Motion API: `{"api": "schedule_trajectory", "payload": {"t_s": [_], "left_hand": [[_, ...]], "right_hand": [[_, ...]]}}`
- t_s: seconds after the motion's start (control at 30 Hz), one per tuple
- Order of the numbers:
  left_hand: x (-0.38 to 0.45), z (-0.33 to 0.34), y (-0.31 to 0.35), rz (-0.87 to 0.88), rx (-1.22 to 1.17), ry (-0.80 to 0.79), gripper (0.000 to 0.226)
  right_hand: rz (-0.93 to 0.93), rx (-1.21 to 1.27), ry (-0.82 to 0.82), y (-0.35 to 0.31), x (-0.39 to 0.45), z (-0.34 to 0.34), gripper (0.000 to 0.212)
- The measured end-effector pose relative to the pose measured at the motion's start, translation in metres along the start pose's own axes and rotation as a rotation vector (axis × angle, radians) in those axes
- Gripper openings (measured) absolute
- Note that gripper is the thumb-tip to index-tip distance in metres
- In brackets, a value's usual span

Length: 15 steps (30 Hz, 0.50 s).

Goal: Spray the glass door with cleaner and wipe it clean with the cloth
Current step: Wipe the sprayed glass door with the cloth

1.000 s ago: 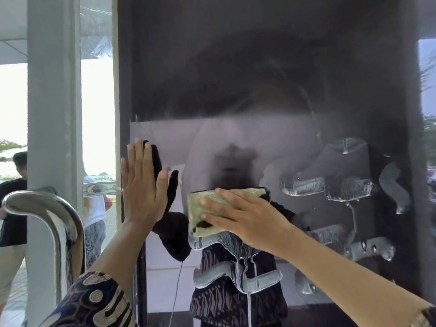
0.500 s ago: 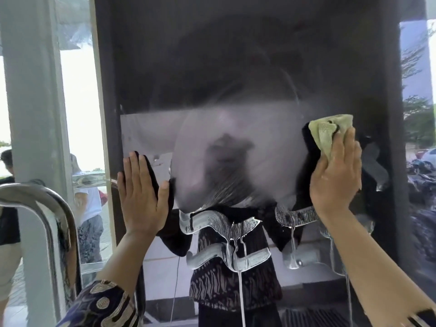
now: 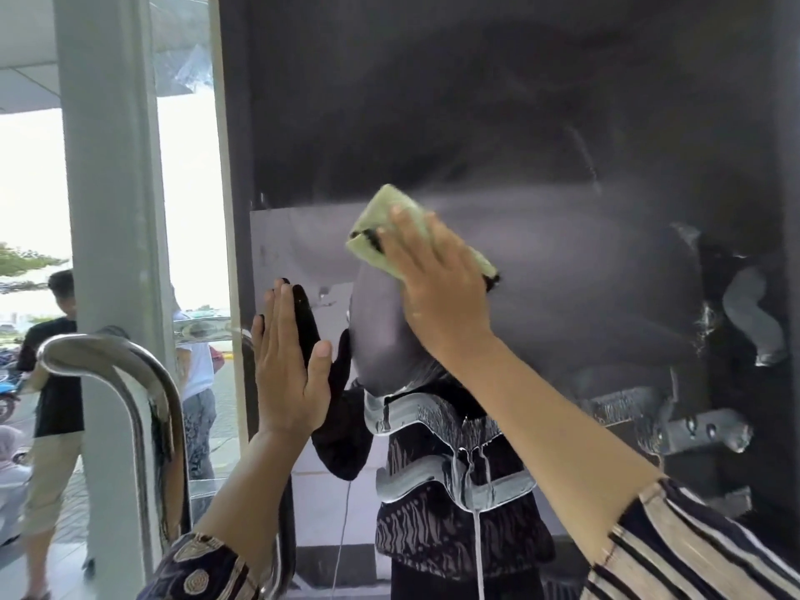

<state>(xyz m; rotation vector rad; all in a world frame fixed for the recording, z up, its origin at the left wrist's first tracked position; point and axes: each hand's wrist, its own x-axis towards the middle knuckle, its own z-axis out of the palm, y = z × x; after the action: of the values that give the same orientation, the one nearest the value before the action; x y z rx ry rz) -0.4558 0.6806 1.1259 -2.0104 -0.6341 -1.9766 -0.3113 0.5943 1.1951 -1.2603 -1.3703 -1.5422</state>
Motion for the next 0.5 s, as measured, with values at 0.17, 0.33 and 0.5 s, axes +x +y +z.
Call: {"api": "schedule_trajectory", "payload": {"t_s": [0.17,0.33,0.5], "left_hand": [[0.001,-0.005,0.003,-0.001,-0.195,0.056,0.077],[-0.009,-0.006,0.009,-0.016,-0.204,0.085,0.079],[-0.022,-0.011,0.011,-0.043,-0.146,0.001,0.078]], "right_hand": [[-0.315,-0.173,-0.225,-0.03,-0.006,0.006,0.059],[-0.588,-0.201,-0.36,-0.029,-0.037,-0.008,0.053],[-0.63,-0.061,-0.341,0.015,-0.053,-0.021,0.059]]}}
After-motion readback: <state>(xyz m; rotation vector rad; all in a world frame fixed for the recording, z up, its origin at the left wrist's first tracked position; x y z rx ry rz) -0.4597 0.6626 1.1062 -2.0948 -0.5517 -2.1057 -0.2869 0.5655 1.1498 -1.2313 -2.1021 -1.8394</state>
